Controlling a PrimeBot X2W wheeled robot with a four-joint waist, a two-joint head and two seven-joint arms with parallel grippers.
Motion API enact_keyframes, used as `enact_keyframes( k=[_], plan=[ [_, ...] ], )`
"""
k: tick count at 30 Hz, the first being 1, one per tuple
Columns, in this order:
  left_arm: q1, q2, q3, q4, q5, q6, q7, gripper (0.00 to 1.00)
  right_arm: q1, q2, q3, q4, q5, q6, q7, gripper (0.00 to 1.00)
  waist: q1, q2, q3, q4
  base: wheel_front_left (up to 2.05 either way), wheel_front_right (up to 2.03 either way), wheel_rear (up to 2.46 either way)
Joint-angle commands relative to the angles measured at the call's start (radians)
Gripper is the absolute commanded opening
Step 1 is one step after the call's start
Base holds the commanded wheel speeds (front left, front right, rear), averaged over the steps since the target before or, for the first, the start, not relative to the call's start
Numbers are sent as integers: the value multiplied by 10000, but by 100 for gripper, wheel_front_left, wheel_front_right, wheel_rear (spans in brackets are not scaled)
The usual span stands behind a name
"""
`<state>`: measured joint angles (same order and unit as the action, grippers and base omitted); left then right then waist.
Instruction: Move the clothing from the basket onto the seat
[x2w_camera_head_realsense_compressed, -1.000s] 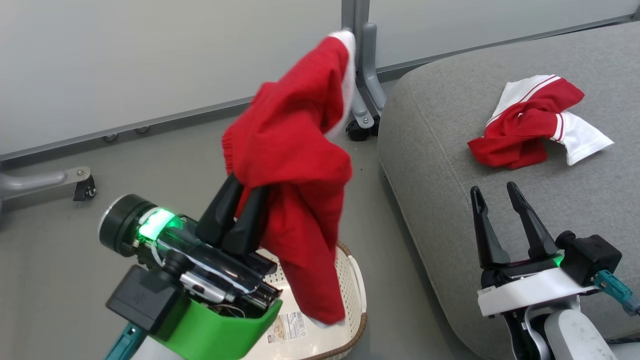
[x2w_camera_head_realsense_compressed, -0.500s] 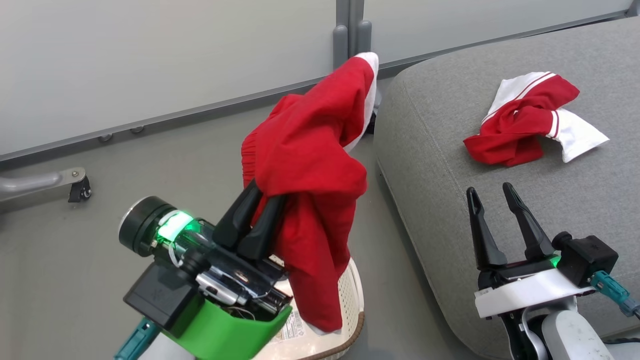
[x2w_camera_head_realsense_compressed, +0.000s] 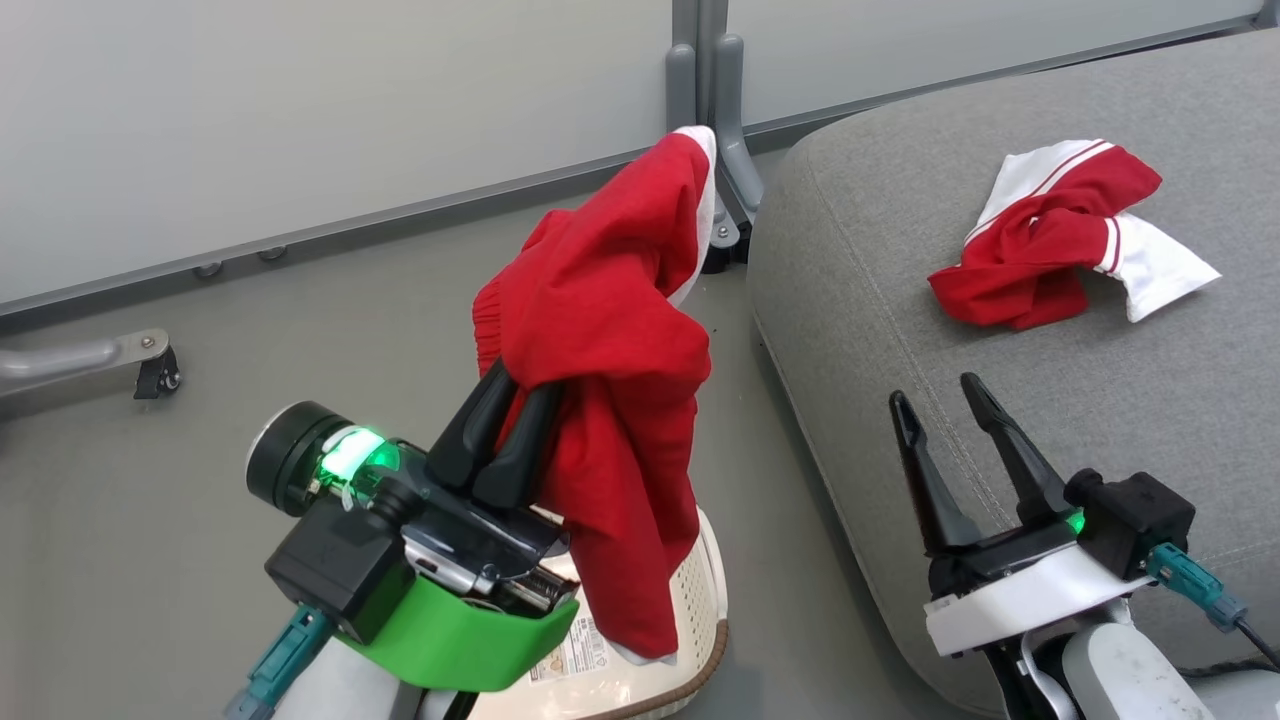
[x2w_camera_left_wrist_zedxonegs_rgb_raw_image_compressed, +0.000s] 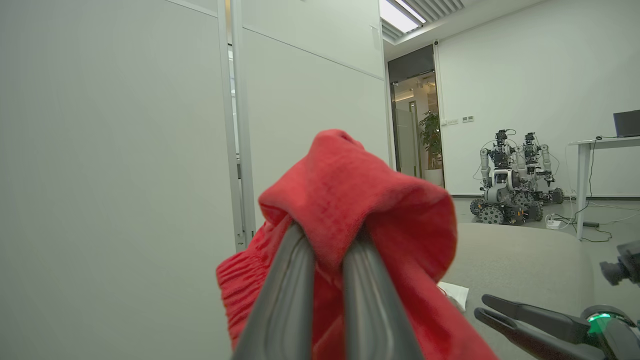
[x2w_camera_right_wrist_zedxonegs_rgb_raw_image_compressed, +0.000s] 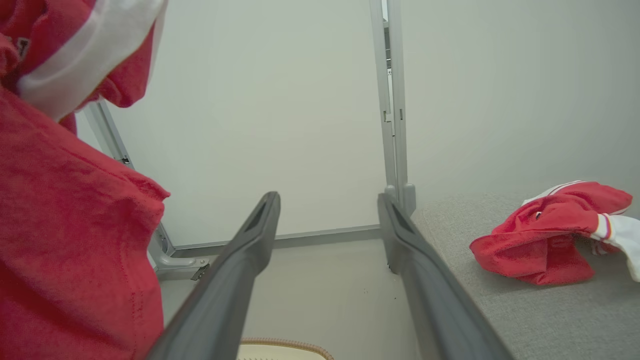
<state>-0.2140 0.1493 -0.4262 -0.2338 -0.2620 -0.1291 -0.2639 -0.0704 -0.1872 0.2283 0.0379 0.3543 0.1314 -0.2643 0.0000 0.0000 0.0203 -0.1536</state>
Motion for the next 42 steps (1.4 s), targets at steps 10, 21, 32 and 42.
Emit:
enact_keyframes(
  k=[10, 21, 32, 42],
  plan=[
    [-314, 125, -281, 90, 8, -24, -3, 0, -1224, -2232, 3499, -1290, 1232, -12, -1, 100, 0, 0, 178, 105, 0, 0, 0],
    [-502, 240, -764, 149, 43, -24, -5, 0, -2970, -3390, 5953, -1565, 987, -14, -1, 100, 0, 0, 286, 267, 0, 0, 0],
    [-738, 523, -1666, 243, 24, -24, -3, 0, -4211, -3689, 7323, -874, 663, -14, -1, 100, 0, 0, 277, 421, 0, 0, 0],
    [-879, 663, -2284, 382, -104, -24, -5, 0, -5201, -3673, 8668, -374, 757, -14, -1, 100, 0, 0, 256, 476, 0, 0, 0]
  ],
)
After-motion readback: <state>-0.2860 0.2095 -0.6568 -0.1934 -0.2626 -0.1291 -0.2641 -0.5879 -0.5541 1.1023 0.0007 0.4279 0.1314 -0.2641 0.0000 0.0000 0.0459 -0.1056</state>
